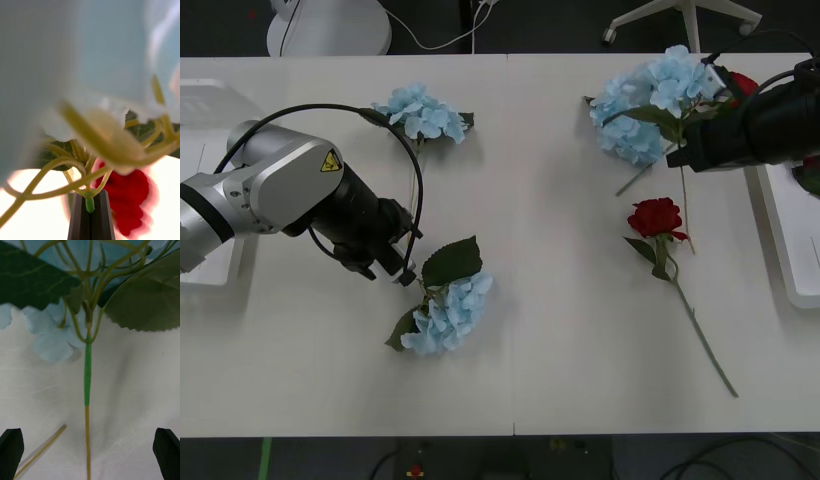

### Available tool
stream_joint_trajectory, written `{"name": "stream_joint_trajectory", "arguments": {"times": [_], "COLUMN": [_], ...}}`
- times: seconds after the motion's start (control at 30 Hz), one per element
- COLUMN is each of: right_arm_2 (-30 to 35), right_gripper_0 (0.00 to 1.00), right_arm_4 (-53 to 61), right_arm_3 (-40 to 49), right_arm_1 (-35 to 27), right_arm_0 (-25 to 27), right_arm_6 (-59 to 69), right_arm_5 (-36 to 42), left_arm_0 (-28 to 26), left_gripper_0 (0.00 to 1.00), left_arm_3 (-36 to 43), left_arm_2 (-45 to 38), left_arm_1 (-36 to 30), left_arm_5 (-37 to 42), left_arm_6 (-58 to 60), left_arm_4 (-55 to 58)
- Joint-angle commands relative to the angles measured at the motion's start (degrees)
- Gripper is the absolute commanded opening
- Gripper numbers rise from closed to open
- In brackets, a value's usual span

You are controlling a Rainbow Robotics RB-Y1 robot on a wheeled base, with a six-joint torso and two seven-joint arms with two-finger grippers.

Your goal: Put the red flowers into the right box and the blue flowers into the left box

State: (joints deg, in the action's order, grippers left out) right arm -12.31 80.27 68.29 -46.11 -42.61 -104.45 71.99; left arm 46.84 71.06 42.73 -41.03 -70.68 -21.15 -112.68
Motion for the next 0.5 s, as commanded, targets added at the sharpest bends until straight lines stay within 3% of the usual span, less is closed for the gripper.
{"name": "stream_joint_trajectory", "arguments": {"times": [0.03, 0.13, 0.2, 0.23, 0.27, 0.3, 0.33, 0.37, 0.5], "right_arm_2": [-0.79, -2.46, -3.51, -3.51, -4.13, -4.13, -4.30, -4.21, -4.30], "right_gripper_0": [0.00, 0.00, 0.00, 0.00, 0.00, 0.00, 0.00, 0.00, 0.00], "right_arm_4": [9.03, 14.21, 17.55, 17.55, 17.90, 17.90, 17.55, 17.46, 17.38], "right_arm_3": [5.37, 7.48, 9.41, 9.41, 11.52, 12.05, 12.75, 13.19, 13.45], "right_arm_1": [-2.14, -1.08, 0.32, 0.32, 1.90, 2.34, 3.49, 4.80, 8.76], "right_arm_0": [-3.71, -4.76, -5.29, -5.29, -5.91, -6.08, -6.35, -6.52, -7.05], "right_arm_6": [-7.17, -8.93, -9.11, -9.11, -9.28, -9.28, -9.28, -9.37, -9.28], "right_arm_5": [-3.88, -5.64, -7.83, -7.83, -9.50, -9.85, -10.03, -10.29, -13.19], "left_arm_0": [2.02, 1.59, 1.41, 1.41, 0.97, 0.97, 0.71, 0.53, -0.17], "left_gripper_0": [1.00, 0.98, 0.81, 0.81, 0.46, 0.34, 0.14, 0.05, 0.00], "left_arm_3": [0.22, 0.22, 0.22, 0.22, 0.22, 0.13, 0.22, 0.22, 0.13], "left_arm_2": [1.92, 2.27, 2.27, 2.27, 2.18, 2.27, 2.18, 2.18, 2.18], "left_arm_1": [0.77, 0.86, 1.12, 1.12, 1.39, 1.48, 1.56, 1.56, 1.65], "left_arm_5": [0.63, 0.63, 0.63, 0.63, 0.81, 0.89, 1.24, 1.60, 2.83], "left_arm_6": [1.55, 1.81, 1.81, 1.81, 1.90, 1.99, 2.17, 2.34, 2.52], "left_arm_4": [-0.96, -1.31, -1.84, -1.84, -2.37, -2.54, -2.81, -3.16, -4.21]}}
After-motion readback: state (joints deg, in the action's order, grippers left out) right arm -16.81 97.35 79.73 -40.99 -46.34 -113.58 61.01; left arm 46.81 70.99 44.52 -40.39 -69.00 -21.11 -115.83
